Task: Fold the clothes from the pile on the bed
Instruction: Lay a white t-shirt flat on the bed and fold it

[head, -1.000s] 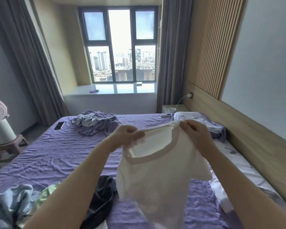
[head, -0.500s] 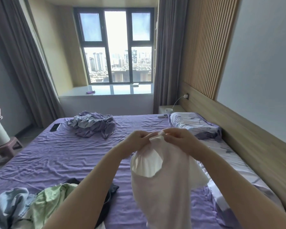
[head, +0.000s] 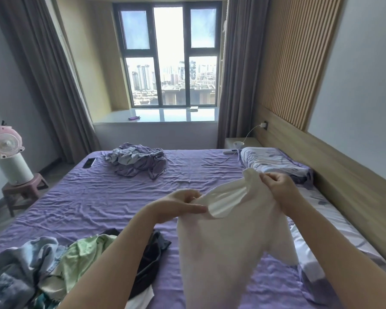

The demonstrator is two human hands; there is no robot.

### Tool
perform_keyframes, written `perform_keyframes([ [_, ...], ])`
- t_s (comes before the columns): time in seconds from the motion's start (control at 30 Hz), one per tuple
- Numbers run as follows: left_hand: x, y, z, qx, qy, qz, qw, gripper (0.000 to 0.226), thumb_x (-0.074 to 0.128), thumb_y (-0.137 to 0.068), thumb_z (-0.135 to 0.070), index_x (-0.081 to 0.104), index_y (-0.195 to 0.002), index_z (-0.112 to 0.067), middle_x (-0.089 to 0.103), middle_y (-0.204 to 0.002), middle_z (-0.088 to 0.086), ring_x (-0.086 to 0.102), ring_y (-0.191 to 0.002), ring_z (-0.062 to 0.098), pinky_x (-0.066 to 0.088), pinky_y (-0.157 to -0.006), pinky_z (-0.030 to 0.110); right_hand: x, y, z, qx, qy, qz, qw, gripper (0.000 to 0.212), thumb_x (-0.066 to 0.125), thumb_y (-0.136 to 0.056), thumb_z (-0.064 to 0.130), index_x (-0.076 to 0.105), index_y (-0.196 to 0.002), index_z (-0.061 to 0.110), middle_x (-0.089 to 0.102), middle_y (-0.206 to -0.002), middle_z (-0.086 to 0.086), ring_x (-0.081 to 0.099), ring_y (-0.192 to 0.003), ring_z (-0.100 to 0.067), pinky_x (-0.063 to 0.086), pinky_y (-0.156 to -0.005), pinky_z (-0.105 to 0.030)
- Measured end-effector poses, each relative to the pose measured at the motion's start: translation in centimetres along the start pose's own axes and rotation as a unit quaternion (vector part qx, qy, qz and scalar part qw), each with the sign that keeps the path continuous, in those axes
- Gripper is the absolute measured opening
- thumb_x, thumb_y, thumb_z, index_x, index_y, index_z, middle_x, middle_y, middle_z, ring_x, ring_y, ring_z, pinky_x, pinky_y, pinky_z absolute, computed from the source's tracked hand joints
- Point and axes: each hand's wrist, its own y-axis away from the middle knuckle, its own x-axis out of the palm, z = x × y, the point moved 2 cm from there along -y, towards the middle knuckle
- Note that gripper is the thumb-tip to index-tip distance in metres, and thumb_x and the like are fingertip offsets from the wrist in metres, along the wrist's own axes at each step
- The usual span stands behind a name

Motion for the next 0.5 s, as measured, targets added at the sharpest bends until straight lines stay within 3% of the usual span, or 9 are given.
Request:
perform_keyframes([
  [0.1,-0.5,0.2,0.4,0.009,0.016,0.021,1.000,0.011,0.065,-0.088,-0.012,0.066,-0.098,-0.013,0.067,-0.094,0.001,0.061,-0.088,0.015,0.051,-0.078,0.024,-0.5,0.0,-0.3,-0.005,0.015,0.016,1.000,0.020,0.059,-0.091,0.027,0.071,-0.089,0.011,0.068,-0.075,-0.003,0.058,-0.066,-0.012,0.046,-0.061,-0.025],
  [0.17,-0.7,-0.2,0.2,0.014,-0.023,-0.043,0.999,0.007,0.067,-0.086,-0.010,0.067,-0.086,-0.016,0.065,-0.081,-0.006,0.059,-0.077,0.009,0.047,-0.070,0.021,-0.9,0.1,-0.2,-0.020,0.037,0.029,0.999,0.015,0.062,-0.089,0.027,0.070,-0.092,0.014,0.070,-0.081,-0.003,0.061,-0.071,-0.012,0.047,-0.066,-0.024],
  [0.23,-1.4,-0.9,0.0,0.025,-0.129,-0.168,0.977,0.023,0.073,-0.081,-0.014,0.056,-0.066,-0.019,0.050,-0.061,-0.011,0.045,-0.061,0.007,0.035,-0.060,0.024,-1.4,0.0,0.1,-0.037,0.060,0.030,0.997,0.008,0.064,-0.088,0.020,0.066,-0.095,0.019,0.069,-0.082,0.000,0.061,-0.073,-0.011,0.046,-0.068,-0.023],
  [0.3,-2.1,-1.3,0.0,0.021,-0.176,-0.256,0.950,0.032,0.076,-0.077,-0.022,0.048,-0.063,-0.017,0.042,-0.062,-0.006,0.037,-0.062,0.014,0.028,-0.061,0.028,-2.0,-0.2,0.4,-0.043,0.051,0.038,0.997,0.011,0.065,-0.086,0.016,0.065,-0.096,0.021,0.067,-0.080,0.002,0.058,-0.071,-0.010,0.044,-0.067,-0.021],
  [0.4,-3.3,-1.2,-0.1,0.028,-0.149,-0.302,0.941,0.037,0.079,-0.074,-0.033,0.048,-0.062,-0.017,0.040,-0.063,-0.004,0.036,-0.060,0.013,0.027,-0.058,0.029,-3.4,-0.3,0.9,-0.034,0.011,0.087,0.996,0.016,0.071,-0.081,0.019,0.069,-0.096,0.017,0.070,-0.086,0.000,0.060,-0.074,-0.006,0.046,-0.068,-0.015],
  [0.5,-4.3,-0.8,-0.9,0.043,-0.118,-0.306,0.944,0.034,0.080,-0.072,-0.035,0.054,-0.069,-0.013,0.043,-0.065,-0.003,0.039,-0.057,0.008,0.030,-0.050,0.020,-4.9,-0.3,1.2,0.001,-0.034,0.177,0.984,0.037,0.074,-0.070,0.023,0.069,-0.106,0.017,0.072,-0.100,-0.001,0.065,-0.087,-0.008,0.051,-0.072,-0.015],
])
